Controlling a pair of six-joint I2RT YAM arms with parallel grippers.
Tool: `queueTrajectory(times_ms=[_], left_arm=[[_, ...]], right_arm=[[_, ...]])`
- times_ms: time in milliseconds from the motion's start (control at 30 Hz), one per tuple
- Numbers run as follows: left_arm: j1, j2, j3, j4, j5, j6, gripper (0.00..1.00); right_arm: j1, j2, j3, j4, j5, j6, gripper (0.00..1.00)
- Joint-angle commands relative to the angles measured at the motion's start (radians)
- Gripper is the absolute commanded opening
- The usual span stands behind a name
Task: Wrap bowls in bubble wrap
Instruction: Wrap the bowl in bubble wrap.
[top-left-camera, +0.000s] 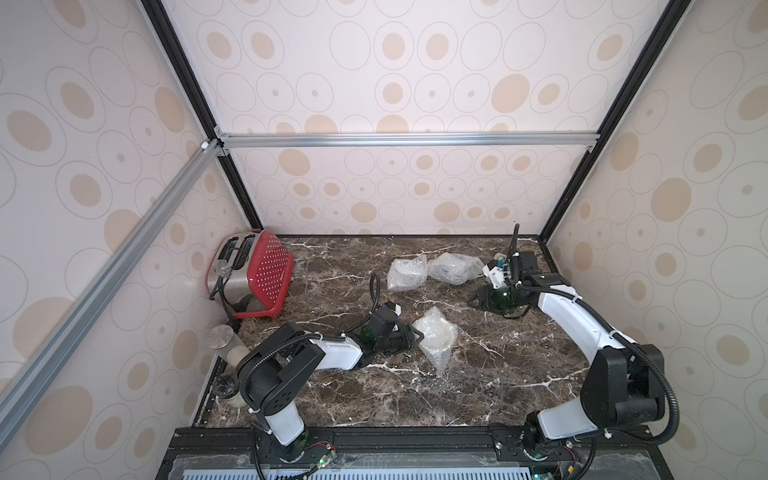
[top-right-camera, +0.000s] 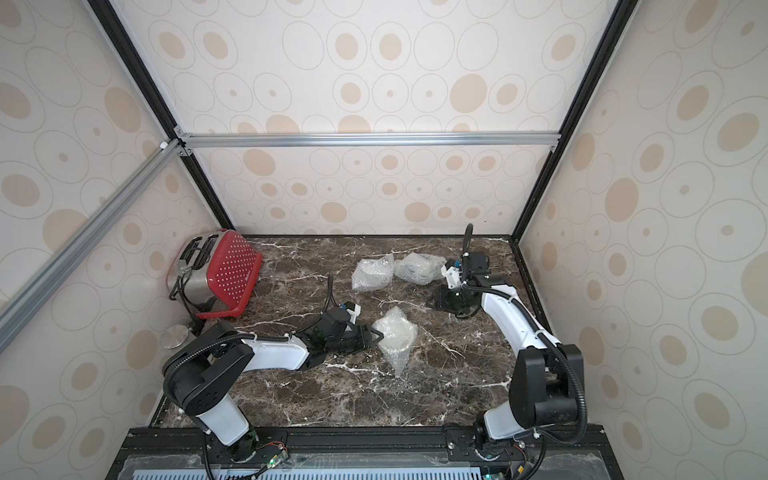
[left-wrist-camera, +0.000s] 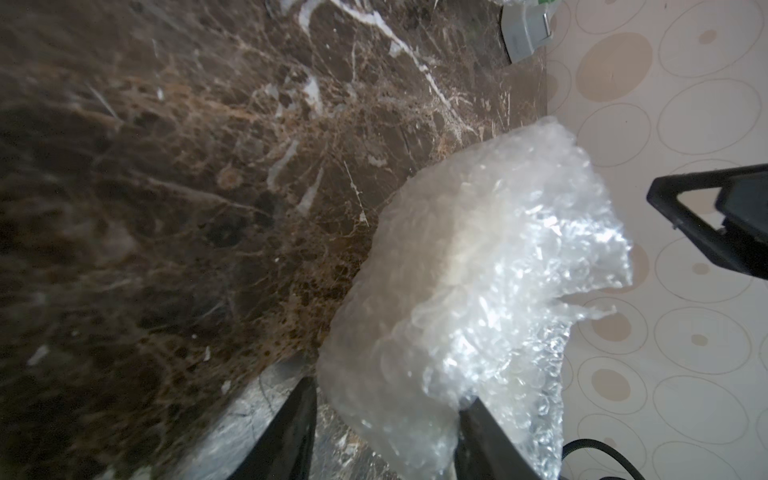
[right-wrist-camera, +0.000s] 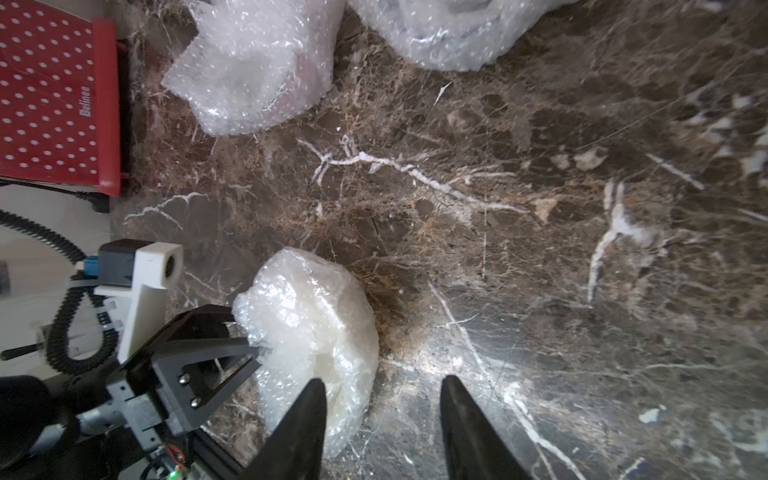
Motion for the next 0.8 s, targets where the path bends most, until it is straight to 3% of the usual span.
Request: queueTrajectory(times_ms=[0, 167, 533, 767], left_arm=[[-0.005, -0.012, 0.031, -0.025, -0.013, 0.017, 0.5], [-0.005, -0.011, 0.034, -0.029, -0.012, 0.019, 0.51], [-0.005, -0.014, 0.029, -0.03, -0.011, 0.016, 0.51], [-0.005, -0.013, 0.029, -0.03, -0.008, 0.016, 0.51]], right_arm=[[0.056, 0.023, -0.006, -0.028, -0.126, -0.054, 0.43], [0.206, 0.052, -0.008, -0.045, -0.077, -0.095, 0.44], [0.296, 0.164, 0.045, -0.09, -0.004, -0.134, 0.44], [0.296, 0.167, 0.037, -0.058, 0.042, -0.102, 0.14]])
